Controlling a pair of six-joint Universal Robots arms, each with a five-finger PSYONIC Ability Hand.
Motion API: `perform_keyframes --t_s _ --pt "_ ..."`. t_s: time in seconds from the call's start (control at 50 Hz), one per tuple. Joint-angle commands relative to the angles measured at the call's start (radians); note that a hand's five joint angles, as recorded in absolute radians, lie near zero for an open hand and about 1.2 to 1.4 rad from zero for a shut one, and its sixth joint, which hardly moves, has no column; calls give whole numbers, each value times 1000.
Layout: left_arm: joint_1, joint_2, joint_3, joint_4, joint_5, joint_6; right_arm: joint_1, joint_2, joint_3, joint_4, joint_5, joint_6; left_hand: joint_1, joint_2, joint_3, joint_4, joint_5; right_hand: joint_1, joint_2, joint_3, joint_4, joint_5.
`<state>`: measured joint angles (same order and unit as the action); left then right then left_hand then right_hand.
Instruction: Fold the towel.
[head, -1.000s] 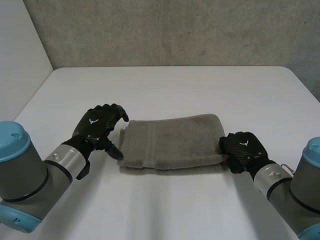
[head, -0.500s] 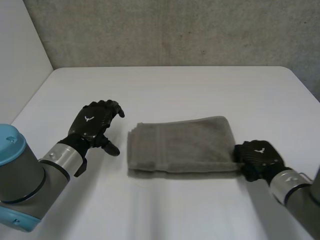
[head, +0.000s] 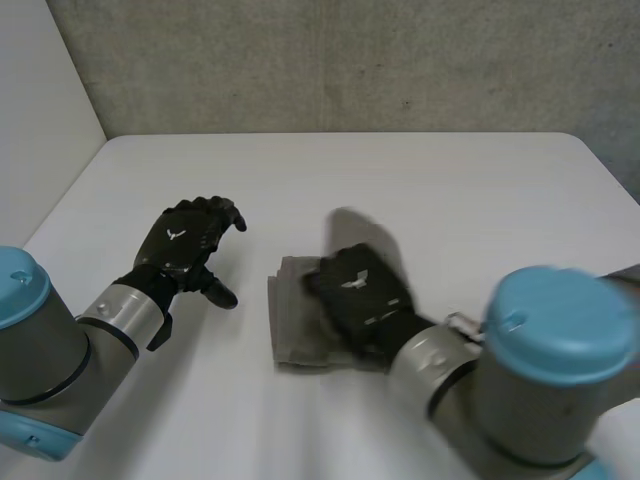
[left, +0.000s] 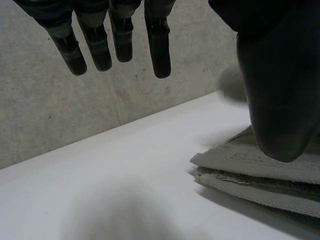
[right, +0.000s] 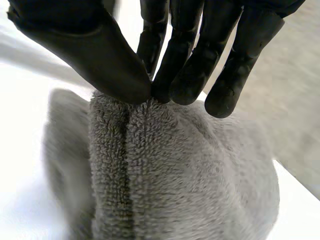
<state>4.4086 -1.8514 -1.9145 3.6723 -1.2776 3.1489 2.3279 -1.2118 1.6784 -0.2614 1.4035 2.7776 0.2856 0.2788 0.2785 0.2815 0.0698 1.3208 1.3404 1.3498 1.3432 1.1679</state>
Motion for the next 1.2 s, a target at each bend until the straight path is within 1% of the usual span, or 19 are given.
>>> perform_keyframes --t_s 0.02,0.1,0.22,0.24,0.26,0.28,0.3,0.36,0.5,0.54,0.64,0.66,0.7,0.72,0.8,0.84,0.86,0.96,1.2 --pt "2 0 -3 9 -8 0 113 112 -72 -1 14 -9 -78 -71 -71 -74 -37 75 56 46 53 54" --pt "0 0 -3 14 -8 0 139 179 -100 -1 38 -12 -78 -71 -71 -74 -37 75 56 46 53 54" --pt "2 0 -3 20 -17 0 139 209 -131 4 49 -12 -78 -71 -71 -74 -37 75 56 46 53 54" --pt "2 0 -3 20 -20 0 139 207 -134 5 55 -13 -78 -71 -71 -74 -37 -234 -254 -263 -257 -256" --pt "2 0 -3 20 -20 0 140 199 -132 11 64 -13 -78 -71 -71 -74 -37 -706 -725 -735 -728 -727" --pt "2 0 -4 20 -22 -1 140 199 -132 11 64 -13 -78 -71 -71 -74 -37 -710 -730 -739 -733 -732" --pt "2 1 -4 20 -20 -1 140 192 -131 22 77 -12 -78 -71 -71 -74 -37 -952 -971 -981 -974 -973" --pt "0 1 -6 18 -20 -3 128 160 -128 59 100 -7 -84 -77 -77 -80 -43 -1146 -1166 -1175 -1169 -1168" --pt "-26 3 -6 20 -19 -13 93 48 -82 105 111 0 -90 -83 -83 -86 -48 -1146 -1166 -1175 -1169 -1168" --pt "-41 3 -3 20 -19 -24 12 5 -51 114 101 -4 -90 -83 -83 -86 -48 -1146 -1166 -1175 -1169 -1168" --pt "-126 1 40 18 -19 -119 -97 -46 -10 145 74 -1 -78 -71 -71 -74 -37 -1146 -1166 -1175 -1169 -1168" --pt "-126 1 40 18 -19 -119 -137 -48 -2 149 59 3 -78 -71 -71 -74 -37 -1146 -1166 -1175 -1169 -1168" --pt "-139 -11 71 8 -26 -159 -137 -48 -2 149 58 4 -49 -42 -42 -45 -8 -1146 -1166 -1175 -1169 -1168" --pt "-140 -11 71 8 -26 -159 -180 -49 6 148 42 17 -49 -42 -42 -44 -7 -1146 -1166 -1175 -1169 -1168" --pt "-173 -57 103 -5 -28 -185 -251 -26 11 137 -6 144 -31 -24 -24 -27 10 -1146 -1166 -1175 -1169 -1168" --pt "-205 -98 129 -26 -43 -185 -257 -6 1 133 -21 193 -34 -27 -27 -30 7 -1146 -1166 -1175 -1169 -1168" --pt "-205 -98 129 -26 -43 -185 -260 23 -3 122 -40 245 -34 -27 -27 -30 7 -1146 -1166 -1175 -1169 -1168" --pt "-215 -166 170 -63 -85 -190 -265 77 -16 91 -86 333 -37 -30 -30 -33 4 -1146 -1166 -1175 -1169 -1168" --pt "-221 -246 201 -98 -103 -184 -277 173 -25 42 -103 341 -46 -39 -39 -42 -4 -1146 -1166 -1175 -1169 -1168"
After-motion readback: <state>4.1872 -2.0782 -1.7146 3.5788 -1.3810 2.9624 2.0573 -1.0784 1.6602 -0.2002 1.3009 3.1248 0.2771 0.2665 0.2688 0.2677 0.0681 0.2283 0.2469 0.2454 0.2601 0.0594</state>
